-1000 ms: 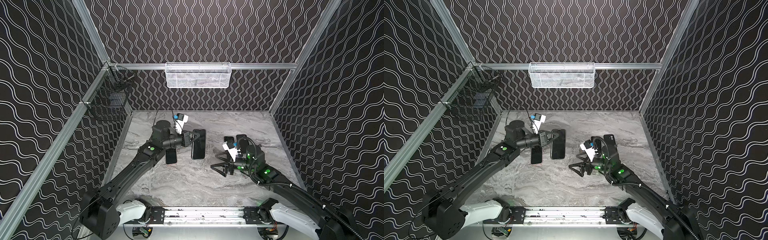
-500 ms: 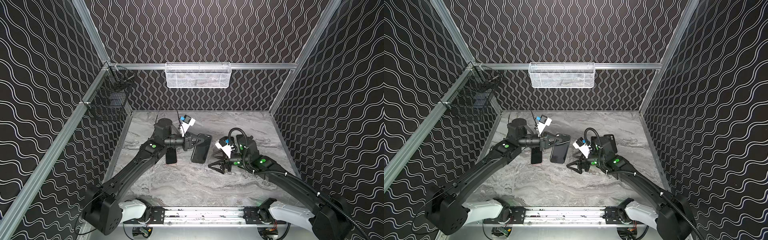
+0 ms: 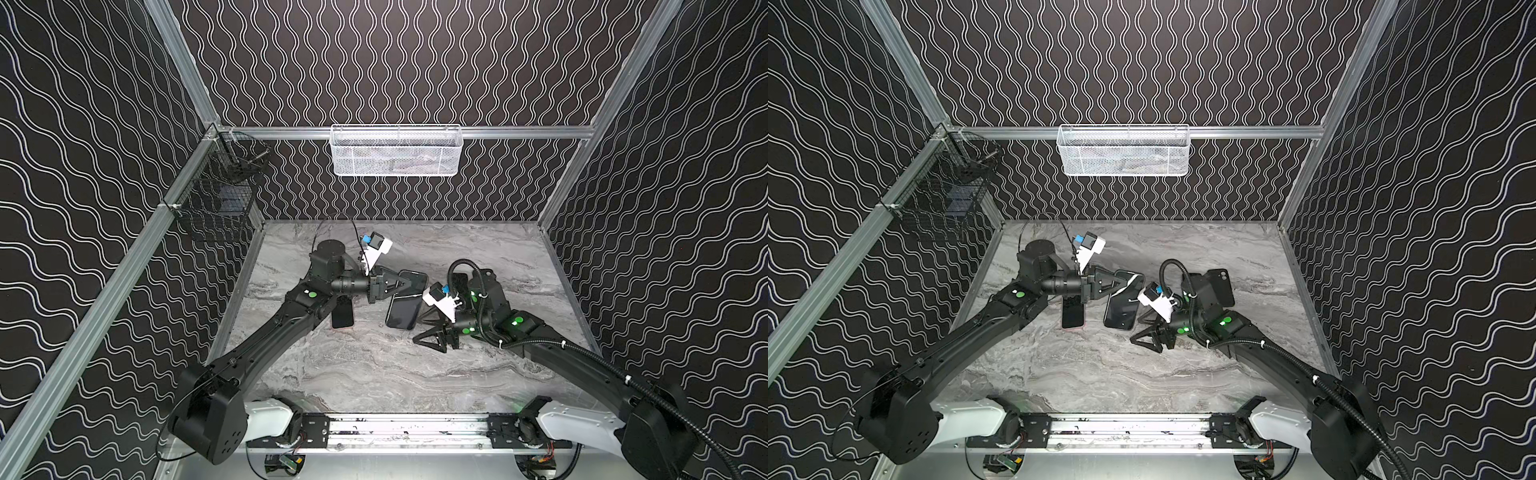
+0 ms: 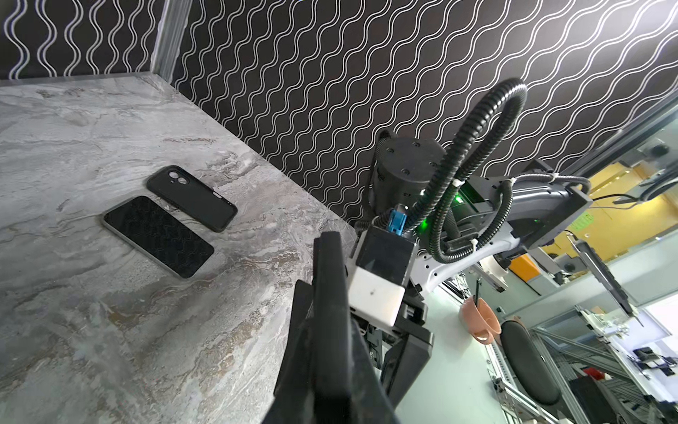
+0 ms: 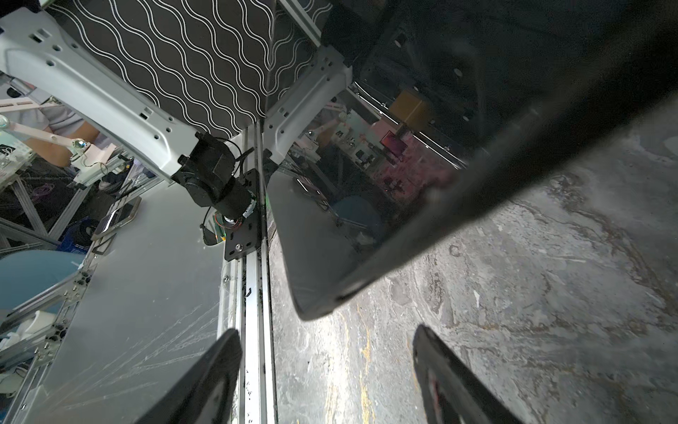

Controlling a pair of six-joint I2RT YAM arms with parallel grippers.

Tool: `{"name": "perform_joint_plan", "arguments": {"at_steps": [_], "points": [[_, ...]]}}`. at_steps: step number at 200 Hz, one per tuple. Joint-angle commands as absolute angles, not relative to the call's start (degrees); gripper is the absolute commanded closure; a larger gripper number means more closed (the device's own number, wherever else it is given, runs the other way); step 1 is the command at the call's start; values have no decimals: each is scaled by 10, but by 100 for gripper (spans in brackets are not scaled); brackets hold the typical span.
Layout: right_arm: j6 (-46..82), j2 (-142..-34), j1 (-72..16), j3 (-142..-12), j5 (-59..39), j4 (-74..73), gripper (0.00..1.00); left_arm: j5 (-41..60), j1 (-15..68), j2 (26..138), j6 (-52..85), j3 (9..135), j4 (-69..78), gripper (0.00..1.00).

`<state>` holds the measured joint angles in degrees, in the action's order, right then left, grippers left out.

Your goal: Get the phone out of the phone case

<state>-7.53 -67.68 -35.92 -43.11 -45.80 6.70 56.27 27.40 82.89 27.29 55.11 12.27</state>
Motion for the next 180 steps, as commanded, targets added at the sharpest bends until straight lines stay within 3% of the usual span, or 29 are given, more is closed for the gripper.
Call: {"name": "perform_joint_plan", "arguments": {"at_steps": [1, 59, 120, 180], "points": [[-93, -685, -364, -440, -477, 72, 27, 575, 273, 829, 291, 550, 175, 100], [-88, -689, -367, -443, -485, 59, 39, 572, 273, 834, 304, 542, 186, 100], [-93, -692, -367, -447, -489, 67, 60, 573, 272, 838, 308, 538, 196, 100], [-89, -693, -367, -447, -494, 54, 67, 575, 272, 838, 315, 534, 206, 100]]}}
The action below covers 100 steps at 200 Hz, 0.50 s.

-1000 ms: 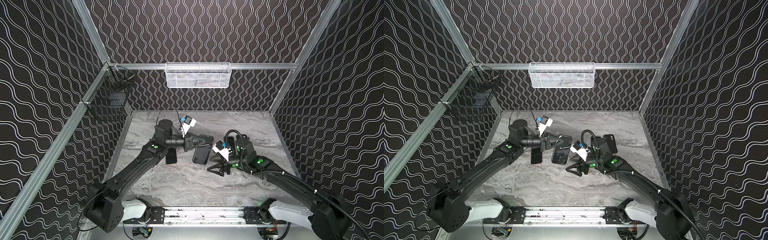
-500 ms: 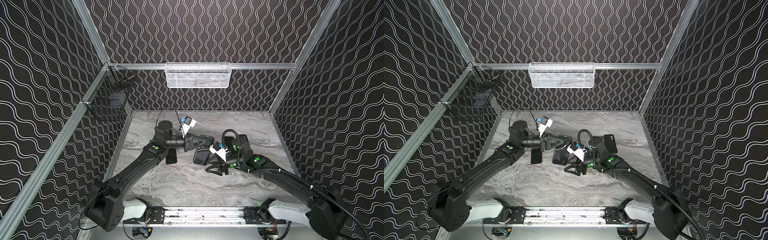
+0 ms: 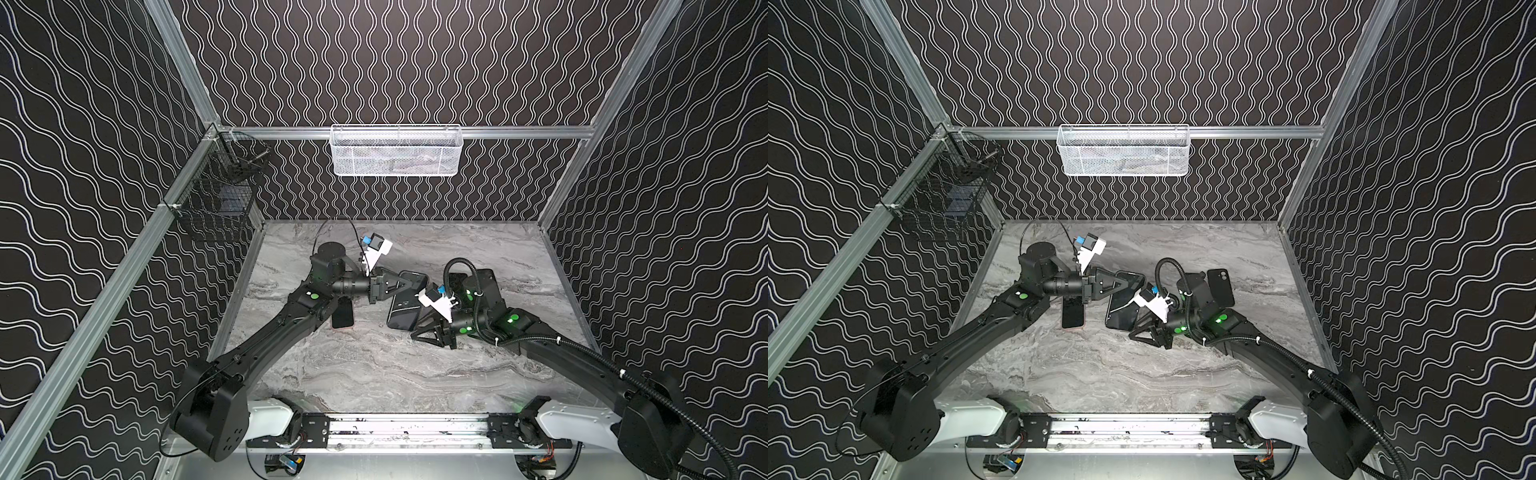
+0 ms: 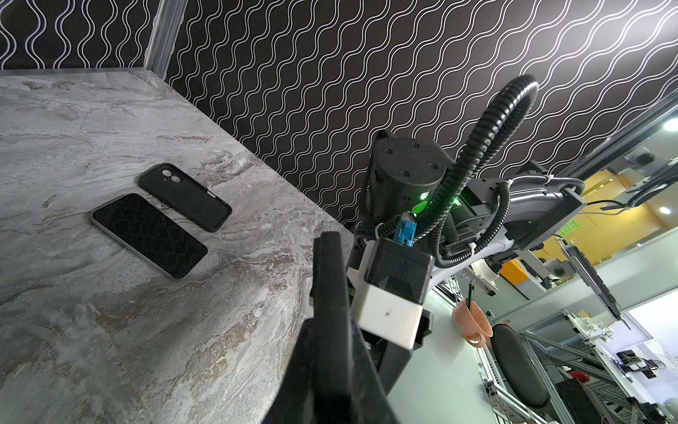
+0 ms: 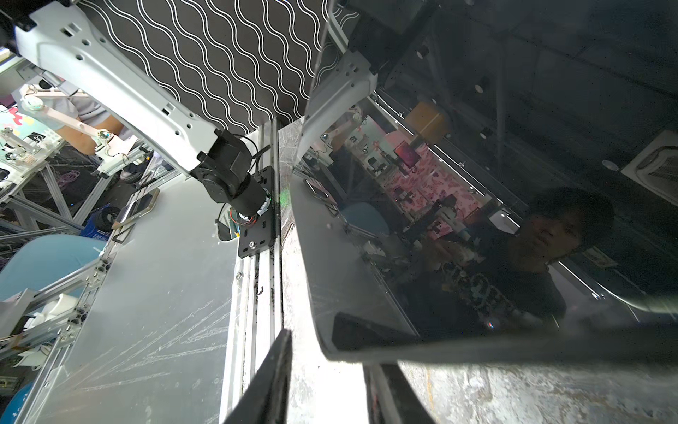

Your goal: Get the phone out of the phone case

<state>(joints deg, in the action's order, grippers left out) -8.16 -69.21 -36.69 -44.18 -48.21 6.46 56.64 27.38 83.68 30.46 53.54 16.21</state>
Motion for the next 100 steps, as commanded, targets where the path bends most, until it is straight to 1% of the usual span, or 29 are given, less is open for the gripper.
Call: {"name": "perform_joint_plan", "arguments": {"at_steps": [1, 48, 100], "points": [[-88, -694, -367, -447, -494, 55, 67, 575, 273, 838, 315, 534, 206, 100], [-84, -694, -367, -448, -504, 48, 75, 577, 272, 840, 323, 530, 216, 100], [-79, -689, -369, -450, -514, 46, 89, 580, 273, 847, 334, 530, 231, 100]]}}
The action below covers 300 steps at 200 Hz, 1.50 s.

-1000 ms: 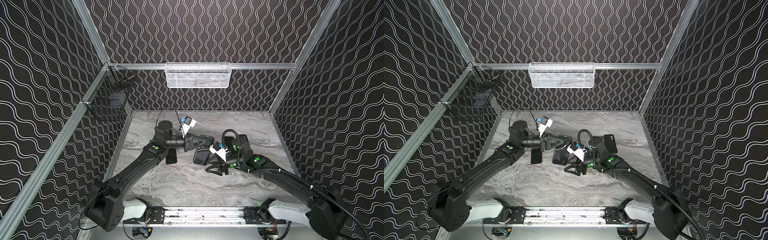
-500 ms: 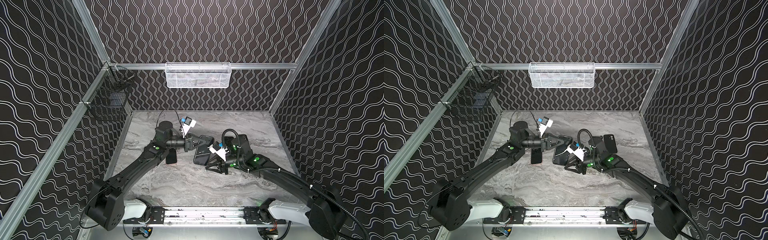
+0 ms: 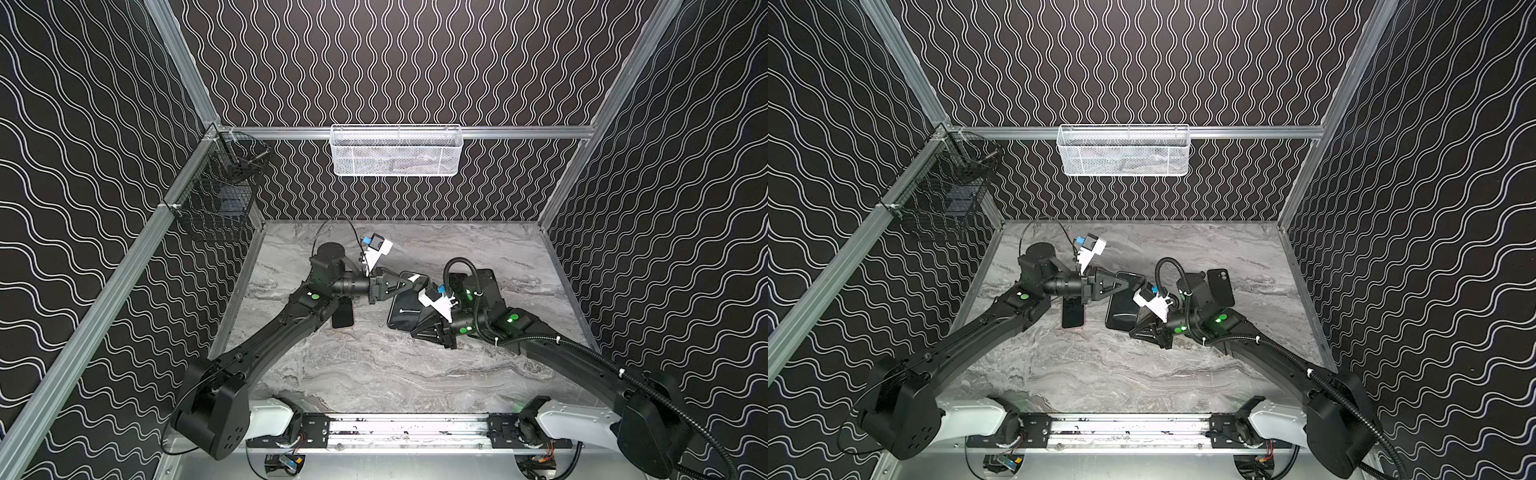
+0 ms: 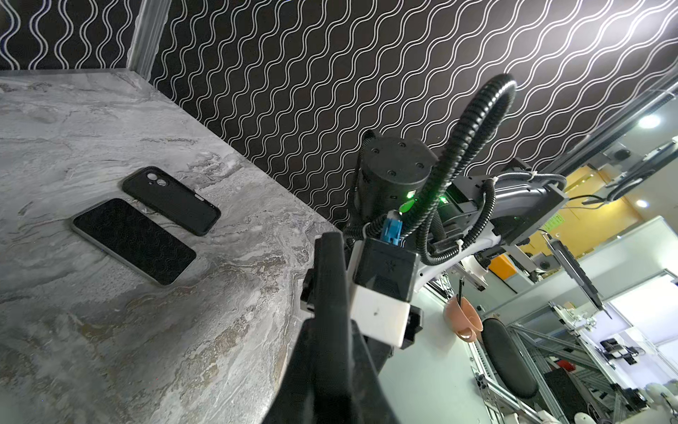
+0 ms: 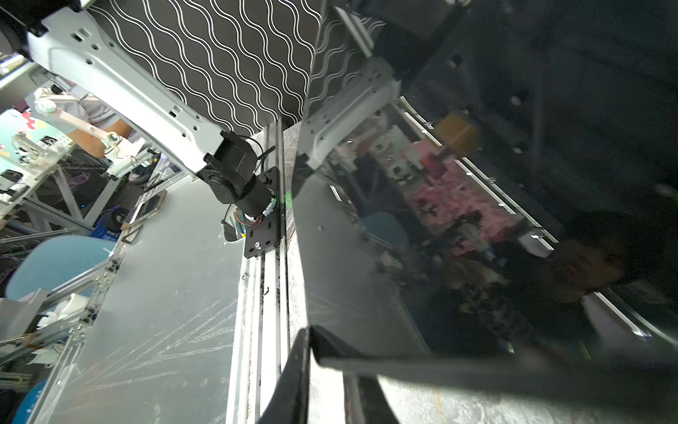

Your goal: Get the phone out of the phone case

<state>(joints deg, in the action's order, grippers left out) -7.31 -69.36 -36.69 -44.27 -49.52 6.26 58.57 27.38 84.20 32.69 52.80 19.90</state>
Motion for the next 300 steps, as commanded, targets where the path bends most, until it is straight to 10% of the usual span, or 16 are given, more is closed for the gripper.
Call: {"name": "perform_joint_plan", "arguments": {"at_steps": [1, 160, 300], "points": [[-79, -689, -369, -450, -514, 46, 89, 580, 273, 846, 333, 530, 230, 100], [-116, -648, -445, -441, -337, 42, 97, 574, 279, 842, 442, 525, 264, 100], [-82, -609, -434, -399, -368, 24, 87, 528, 289, 822, 474, 532, 231, 100]]}}
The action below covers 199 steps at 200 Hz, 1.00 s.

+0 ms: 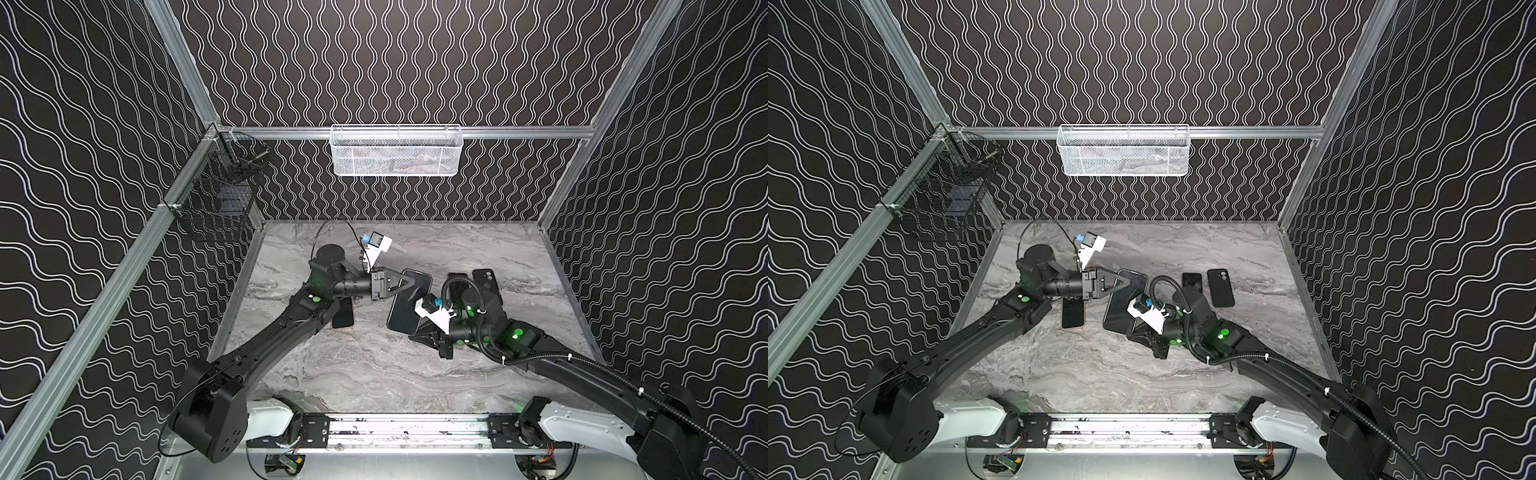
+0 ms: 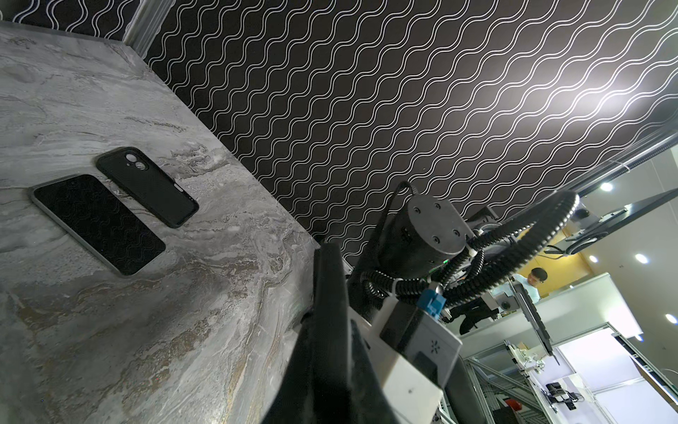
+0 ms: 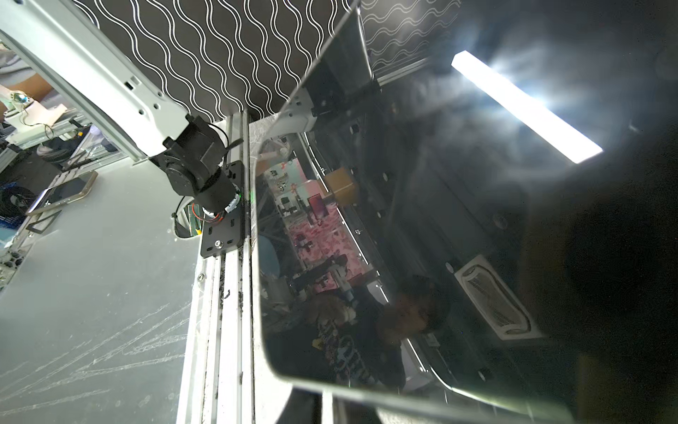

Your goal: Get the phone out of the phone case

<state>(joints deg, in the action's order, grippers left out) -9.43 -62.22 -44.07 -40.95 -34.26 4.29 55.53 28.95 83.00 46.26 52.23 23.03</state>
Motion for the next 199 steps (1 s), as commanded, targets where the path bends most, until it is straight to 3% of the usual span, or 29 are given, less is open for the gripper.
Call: {"name": "perform_joint_plan", "arguments": {"at_steps": [1, 68, 107, 139, 181, 193, 199], "points": [[-82, -608, -433, -398, -370, 24, 87, 527, 289, 821, 474, 533, 230, 100], [10, -564, -355, -338, -553, -61, 79, 406, 288, 735, 489, 531, 136, 100], [64, -560, -345, -325, -595, -117, 72, 345, 286, 690, 542, 491, 157, 100], [163, -564, -345, -305, -601, -216, 51, 268, 286, 658, 652, 406, 254, 100], [309, -578, -345, -283, -558, -334, 39, 208, 286, 650, 748, 318, 390, 100], [331, -573, -345, -272, -524, -346, 29, 188, 286, 651, 779, 292, 438, 100], [342, -569, -345, -265, -504, -354, 17, 181, 286, 655, 792, 280, 460, 100]]}}
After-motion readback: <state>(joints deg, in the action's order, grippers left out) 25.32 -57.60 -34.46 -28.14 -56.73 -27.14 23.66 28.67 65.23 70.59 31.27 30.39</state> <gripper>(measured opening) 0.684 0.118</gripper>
